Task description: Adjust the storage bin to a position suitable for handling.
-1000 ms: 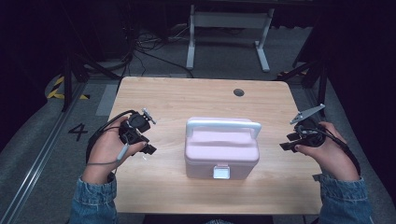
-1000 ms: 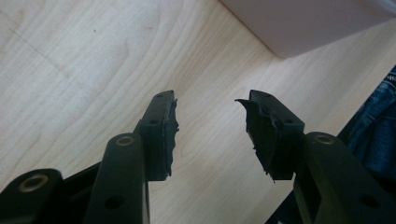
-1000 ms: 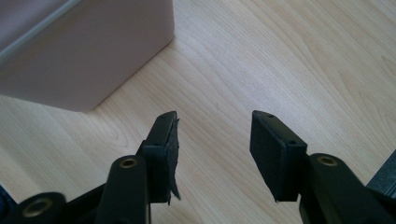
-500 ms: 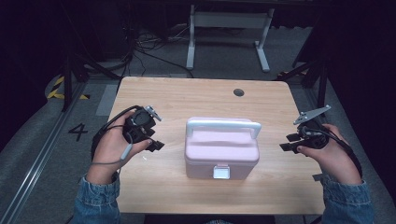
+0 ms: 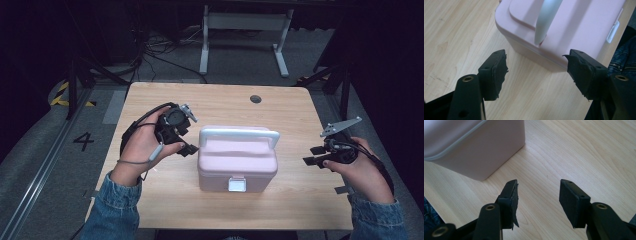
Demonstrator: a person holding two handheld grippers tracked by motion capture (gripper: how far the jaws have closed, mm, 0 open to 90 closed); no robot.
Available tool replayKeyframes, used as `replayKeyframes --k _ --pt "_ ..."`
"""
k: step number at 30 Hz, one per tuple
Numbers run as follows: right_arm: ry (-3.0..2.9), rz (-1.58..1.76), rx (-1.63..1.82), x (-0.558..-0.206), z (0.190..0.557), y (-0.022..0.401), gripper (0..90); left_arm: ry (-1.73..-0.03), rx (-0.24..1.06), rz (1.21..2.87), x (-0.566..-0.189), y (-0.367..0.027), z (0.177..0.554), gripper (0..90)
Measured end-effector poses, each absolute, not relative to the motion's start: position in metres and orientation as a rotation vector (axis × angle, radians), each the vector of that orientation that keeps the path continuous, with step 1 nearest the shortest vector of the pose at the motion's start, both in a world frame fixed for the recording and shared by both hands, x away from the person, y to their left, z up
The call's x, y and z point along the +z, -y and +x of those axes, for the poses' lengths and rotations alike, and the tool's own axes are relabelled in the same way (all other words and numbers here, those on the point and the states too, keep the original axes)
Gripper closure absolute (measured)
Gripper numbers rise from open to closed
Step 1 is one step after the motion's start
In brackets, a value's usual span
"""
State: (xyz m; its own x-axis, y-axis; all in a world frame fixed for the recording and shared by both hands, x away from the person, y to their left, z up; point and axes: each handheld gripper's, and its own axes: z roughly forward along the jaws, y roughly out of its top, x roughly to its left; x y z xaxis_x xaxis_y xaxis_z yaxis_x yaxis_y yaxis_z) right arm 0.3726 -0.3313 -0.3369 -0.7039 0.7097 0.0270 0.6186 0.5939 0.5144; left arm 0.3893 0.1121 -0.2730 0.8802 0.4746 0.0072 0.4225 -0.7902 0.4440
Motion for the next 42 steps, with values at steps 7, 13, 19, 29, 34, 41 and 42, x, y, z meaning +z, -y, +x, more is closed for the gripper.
replayKeyframes --k 7,13,19,29,34,41,42 --pt "-2.637 1.118 0.736 -0.339 0.371 0.332 49.9 -0.542 0.188 2.601 -0.267 -0.091 0.398 33.1" --pt "-2.633 1.117 0.736 -0.342 0.369 0.334 48.3 -0.485 0.182 2.605 -0.268 -0.074 0.407 34.9" --pt "-2.639 1.130 0.731 -0.345 0.368 0.336 48.2 -0.415 0.172 2.627 -0.271 -0.052 0.415 37.8" --pt "-2.639 1.119 0.732 -0.345 0.364 0.336 48.0 -0.325 0.196 2.632 -0.275 -0.022 0.413 45.2" --pt "-2.638 1.121 0.735 -0.345 0.364 0.336 47.6 -0.271 0.215 2.642 -0.278 -0.010 0.414 47.6" --pt "-2.643 1.112 0.733 -0.346 0.365 0.334 47.5 -0.247 0.224 2.669 -0.278 -0.003 0.414 59.6" --pt "-2.643 1.112 0.733 -0.346 0.365 0.334 47.5 -0.247 0.224 2.669 -0.278 -0.003 0.414 63.0"
